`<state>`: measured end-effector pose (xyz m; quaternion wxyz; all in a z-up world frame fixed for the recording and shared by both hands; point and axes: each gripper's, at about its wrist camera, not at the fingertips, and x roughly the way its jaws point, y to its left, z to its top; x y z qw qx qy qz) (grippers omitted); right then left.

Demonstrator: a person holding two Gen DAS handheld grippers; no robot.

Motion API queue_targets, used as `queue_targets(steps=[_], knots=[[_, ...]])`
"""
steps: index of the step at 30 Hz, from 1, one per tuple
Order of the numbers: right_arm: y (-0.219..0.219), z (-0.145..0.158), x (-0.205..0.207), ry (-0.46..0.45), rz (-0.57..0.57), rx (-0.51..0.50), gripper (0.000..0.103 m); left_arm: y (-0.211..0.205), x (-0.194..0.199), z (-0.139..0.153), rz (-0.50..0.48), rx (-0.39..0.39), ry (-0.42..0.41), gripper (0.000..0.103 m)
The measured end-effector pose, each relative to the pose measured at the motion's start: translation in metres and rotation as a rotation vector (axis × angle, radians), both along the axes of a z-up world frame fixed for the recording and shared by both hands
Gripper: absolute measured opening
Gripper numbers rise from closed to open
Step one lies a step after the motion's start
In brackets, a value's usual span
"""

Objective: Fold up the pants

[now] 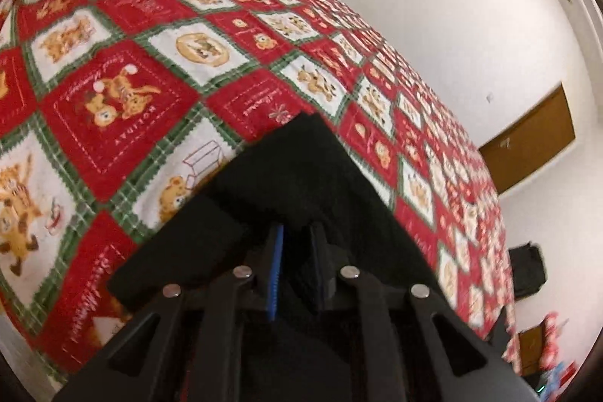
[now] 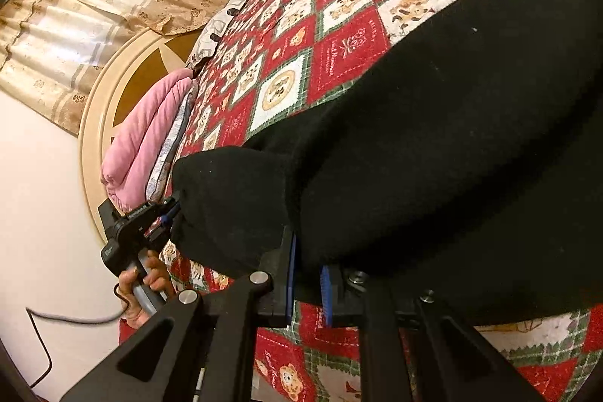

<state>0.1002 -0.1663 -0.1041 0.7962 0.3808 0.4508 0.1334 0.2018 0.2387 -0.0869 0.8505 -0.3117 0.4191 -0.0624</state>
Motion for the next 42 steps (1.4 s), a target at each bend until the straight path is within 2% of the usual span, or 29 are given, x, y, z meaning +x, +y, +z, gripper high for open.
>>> queue_targets(steps=[3,5,7,10,12,14,17,18,19,20,23,26,31,34,37,39,40,42], knots=[[0.000,-0.001,0.000,0.000,0.002,0.004,0.012,0.001,-0.009,0.004,0.017,-0.030,0.001,0.023],[-0.001,-0.003,0.001,0.001,0.001,0.012,0.012,0.001,-0.015,0.007,0.022,-0.039,-0.023,0.033],[-0.001,-0.004,0.002,0.004,0.001,0.015,0.012,0.003,-0.014,0.009,0.031,-0.060,-0.054,0.049],[-0.002,-0.004,0.000,0.004,0.005,0.011,0.012,0.003,-0.013,0.013,0.072,-0.049,-0.076,0.051],[-0.003,-0.005,0.000,0.008,0.002,0.022,0.012,0.002,-0.009,0.007,0.080,-0.036,-0.054,0.053],[-0.004,-0.005,0.000,0.007,0.001,0.023,0.012,-0.001,-0.004,-0.002,0.090,-0.042,-0.038,0.053],[-0.004,-0.004,-0.001,0.005,0.001,0.019,0.012,-0.006,-0.005,0.001,0.094,-0.032,-0.069,0.049],[-0.004,-0.005,-0.001,0.007,0.000,0.022,0.012,-0.006,-0.005,0.001,0.092,-0.063,-0.082,0.036],[-0.005,-0.005,-0.001,0.008,-0.001,0.025,0.012,-0.006,-0.006,0.001,0.087,-0.088,-0.090,0.017],[-0.004,-0.004,-0.002,0.008,0.000,0.023,0.012,-0.006,-0.007,0.002,0.078,-0.109,-0.100,0.014],[-0.003,-0.002,-0.002,0.005,0.004,0.006,0.012,-0.002,-0.013,0.009,0.091,-0.066,-0.127,0.011],[0.000,0.006,-0.002,-0.020,0.022,-0.038,0.012,0.002,-0.023,0.019,0.091,-0.058,-0.148,0.010],[0.004,0.024,-0.010,-0.072,0.056,-0.093,0.012,0.010,-0.056,0.038,0.077,0.018,-0.168,0.010],[0.002,0.022,-0.021,-0.069,0.078,-0.108,0.012,0.013,-0.071,0.032,0.084,0.049,-0.128,0.010],[-0.001,0.005,-0.022,-0.024,0.068,-0.080,0.012,0.012,-0.070,0.008,0.096,0.145,-0.035,0.011],[0.000,-0.004,-0.022,-0.014,0.068,-0.068,0.012,0.012,-0.066,-0.009,0.101,0.150,0.033,0.011],[-0.001,-0.004,-0.023,-0.019,0.067,-0.068,0.013,0.012,-0.067,-0.011,0.103,0.151,0.026,0.013],[-0.003,-0.002,-0.023,-0.005,0.076,-0.054,0.024,0.010,-0.069,-0.005,0.101,0.191,0.011,0.018]])
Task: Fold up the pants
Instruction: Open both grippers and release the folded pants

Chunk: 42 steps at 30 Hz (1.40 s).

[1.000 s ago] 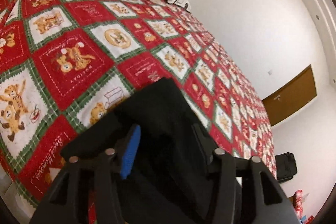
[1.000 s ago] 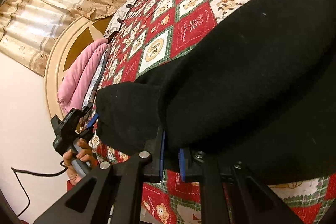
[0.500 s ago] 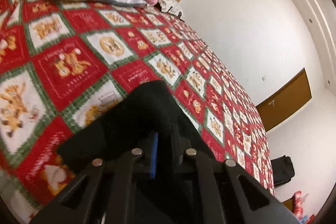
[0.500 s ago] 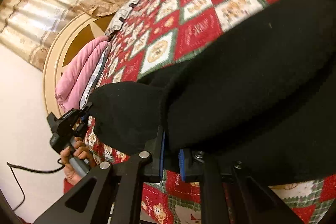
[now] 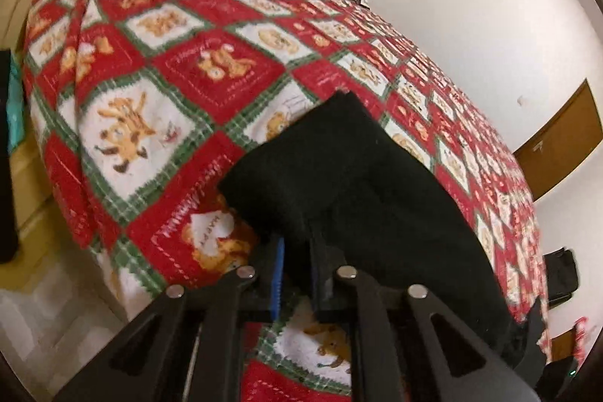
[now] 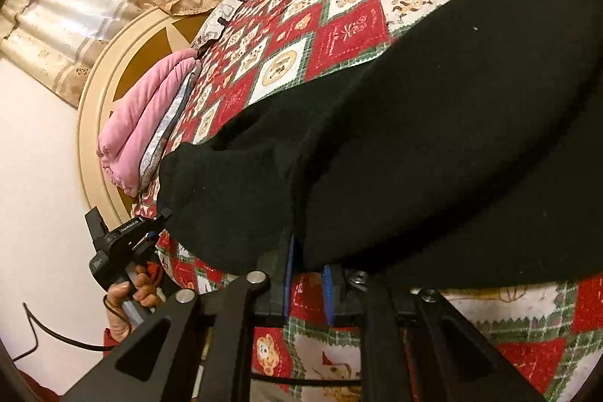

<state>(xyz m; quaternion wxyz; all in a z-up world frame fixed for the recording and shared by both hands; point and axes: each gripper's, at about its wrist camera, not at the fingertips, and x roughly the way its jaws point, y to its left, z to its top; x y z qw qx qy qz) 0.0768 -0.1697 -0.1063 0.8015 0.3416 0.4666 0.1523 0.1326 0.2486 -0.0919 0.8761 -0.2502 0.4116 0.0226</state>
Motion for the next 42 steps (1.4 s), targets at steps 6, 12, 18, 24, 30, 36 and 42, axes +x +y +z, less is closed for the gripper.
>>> queue_targets(steps=[6,12,18,24,30,36,42], knots=[[-0.021,0.027,-0.018,-0.030,0.020,0.072,0.055,0.000,-0.017,0.032,0.056,0.206,-0.044,0.044],[-0.009,0.083,0.011,-0.260,0.165,0.063,0.055,-0.017,-0.022,0.056,0.028,0.295,-0.171,0.043],[0.048,0.042,0.101,-0.207,0.290,0.060,0.055,-0.044,0.010,0.027,-0.043,0.340,-0.115,0.043],[0.083,0.005,0.134,-0.153,0.322,0.131,0.055,-0.056,0.012,0.008,-0.058,0.388,-0.091,0.044],[0.116,0.003,0.145,-0.091,0.460,0.228,0.061,-0.056,0.014,0.008,-0.064,0.379,-0.097,0.051],[0.118,0.010,0.181,-0.046,0.503,0.391,0.061,-0.056,0.019,0.007,-0.070,0.366,-0.085,0.056],[0.049,0.023,0.234,-0.114,0.262,0.417,0.061,-0.058,0.021,0.005,-0.084,0.383,-0.078,0.057]])
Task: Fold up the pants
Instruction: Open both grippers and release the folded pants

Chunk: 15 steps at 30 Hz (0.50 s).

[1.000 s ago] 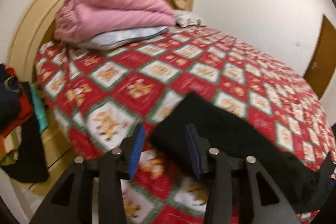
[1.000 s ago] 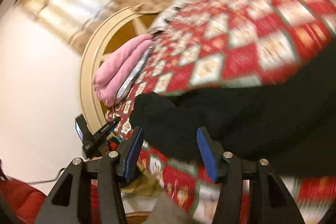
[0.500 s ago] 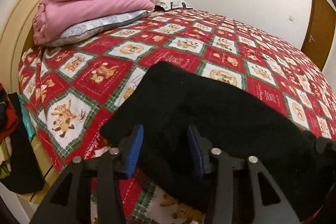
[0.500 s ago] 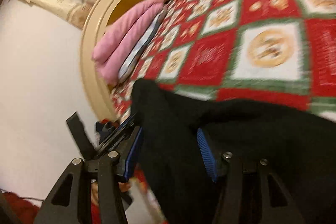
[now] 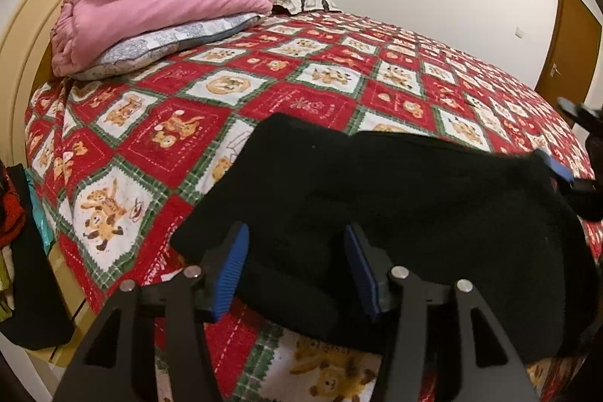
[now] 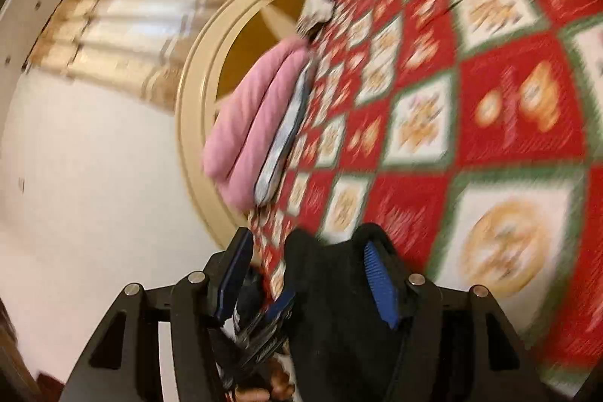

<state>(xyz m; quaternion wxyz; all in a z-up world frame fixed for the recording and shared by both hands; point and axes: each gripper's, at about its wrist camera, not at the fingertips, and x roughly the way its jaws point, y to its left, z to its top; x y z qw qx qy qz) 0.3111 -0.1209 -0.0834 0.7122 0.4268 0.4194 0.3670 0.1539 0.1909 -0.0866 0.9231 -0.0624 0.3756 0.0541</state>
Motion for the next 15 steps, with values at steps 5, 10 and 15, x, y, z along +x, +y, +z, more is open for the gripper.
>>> queue_targets(steps=[5,10,15], knots=[[-0.041,-0.001,0.000,0.010,-0.146,-0.036,0.061,-0.004,0.001,-0.001,-0.015,0.042,0.000,0.059],[0.005,0.034,-0.042,-0.141,0.013,-0.152,0.061,-0.007,0.003,-0.001,-0.013,0.050,0.001,0.064],[0.044,-0.006,-0.041,-0.020,0.026,-0.378,0.055,-0.008,0.003,0.005,-0.031,0.059,0.023,0.064]])
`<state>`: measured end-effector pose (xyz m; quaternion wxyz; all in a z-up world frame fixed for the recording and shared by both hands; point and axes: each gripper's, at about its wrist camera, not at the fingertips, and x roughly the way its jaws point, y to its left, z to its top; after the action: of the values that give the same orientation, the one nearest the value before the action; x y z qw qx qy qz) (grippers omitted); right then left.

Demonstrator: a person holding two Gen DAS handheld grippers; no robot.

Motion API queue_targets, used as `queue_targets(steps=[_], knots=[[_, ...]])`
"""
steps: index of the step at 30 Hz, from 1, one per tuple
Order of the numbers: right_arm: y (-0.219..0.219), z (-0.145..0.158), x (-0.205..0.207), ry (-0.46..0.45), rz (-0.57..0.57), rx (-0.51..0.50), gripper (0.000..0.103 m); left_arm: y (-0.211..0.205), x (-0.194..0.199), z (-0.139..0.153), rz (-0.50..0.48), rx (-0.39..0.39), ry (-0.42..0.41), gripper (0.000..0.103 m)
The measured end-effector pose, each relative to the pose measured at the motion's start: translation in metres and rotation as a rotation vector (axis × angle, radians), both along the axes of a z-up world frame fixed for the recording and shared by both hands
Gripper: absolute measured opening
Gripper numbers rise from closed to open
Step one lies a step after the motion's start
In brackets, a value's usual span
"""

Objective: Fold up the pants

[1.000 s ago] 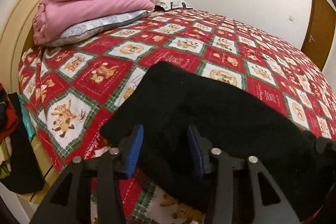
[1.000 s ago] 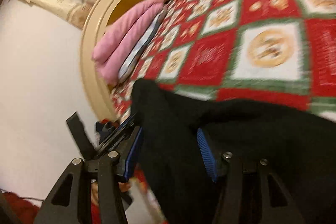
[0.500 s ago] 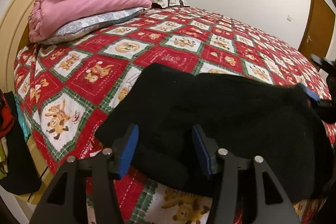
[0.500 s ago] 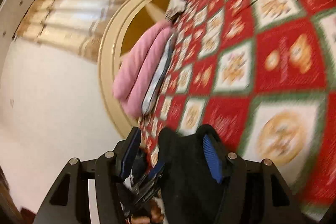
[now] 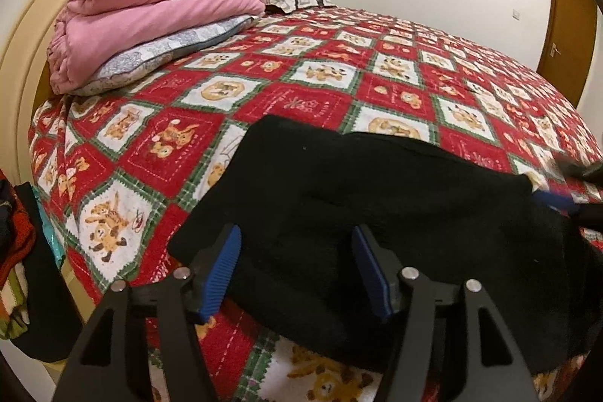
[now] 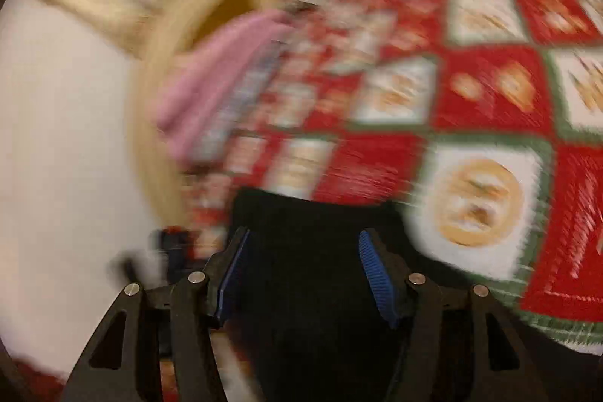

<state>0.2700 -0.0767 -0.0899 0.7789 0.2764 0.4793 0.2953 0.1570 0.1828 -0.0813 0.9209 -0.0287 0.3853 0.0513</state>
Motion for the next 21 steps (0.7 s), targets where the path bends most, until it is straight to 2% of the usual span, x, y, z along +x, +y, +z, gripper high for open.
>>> queue_targets(steps=[2,3,4,6,8,10,13,15,16,18,20,21], knots=[[-0.013,-0.008,-0.002,0.033,-0.048,0.050,0.053,-0.002,-0.002,0.008,-0.012,-0.001,-0.002,0.064],[-0.021,-0.001,-0.006,0.043,-0.079,0.071,0.055,-0.005,-0.005,0.016,-0.021,-0.009,-0.019,0.064],[-0.029,0.009,-0.009,0.025,-0.107,0.077,0.055,-0.008,-0.008,0.022,-0.035,-0.016,-0.040,0.064],[-0.056,0.044,-0.024,-0.083,-0.158,0.073,0.055,-0.021,-0.012,0.035,-0.074,-0.026,-0.076,0.064],[-0.086,0.071,-0.038,-0.159,-0.221,-0.003,0.055,-0.036,-0.013,0.041,-0.121,-0.032,-0.091,0.067],[-0.124,0.091,-0.052,-0.204,-0.325,-0.140,0.055,-0.053,-0.013,0.038,-0.157,-0.034,-0.082,0.069],[-0.197,0.094,-0.070,-0.143,-0.539,-0.341,0.055,-0.065,-0.006,0.021,-0.181,-0.107,-0.011,0.069],[-0.250,0.088,-0.086,-0.090,-0.673,-0.420,0.055,-0.070,-0.002,0.003,-0.170,-0.156,0.052,0.069],[-0.274,0.084,-0.093,-0.067,-0.722,-0.449,0.055,-0.072,-0.003,-0.003,-0.153,-0.147,0.057,0.070],[-0.316,0.077,-0.100,-0.005,-0.807,-0.501,0.055,-0.083,-0.007,-0.003,-0.156,-0.077,0.037,0.073],[-0.351,0.065,-0.103,0.053,-0.848,-0.503,0.055,-0.091,-0.005,-0.003,-0.146,-0.031,0.047,0.076],[-0.360,0.058,-0.100,0.082,-0.848,-0.500,0.055,-0.091,-0.004,-0.003,-0.138,-0.037,0.052,0.078]])
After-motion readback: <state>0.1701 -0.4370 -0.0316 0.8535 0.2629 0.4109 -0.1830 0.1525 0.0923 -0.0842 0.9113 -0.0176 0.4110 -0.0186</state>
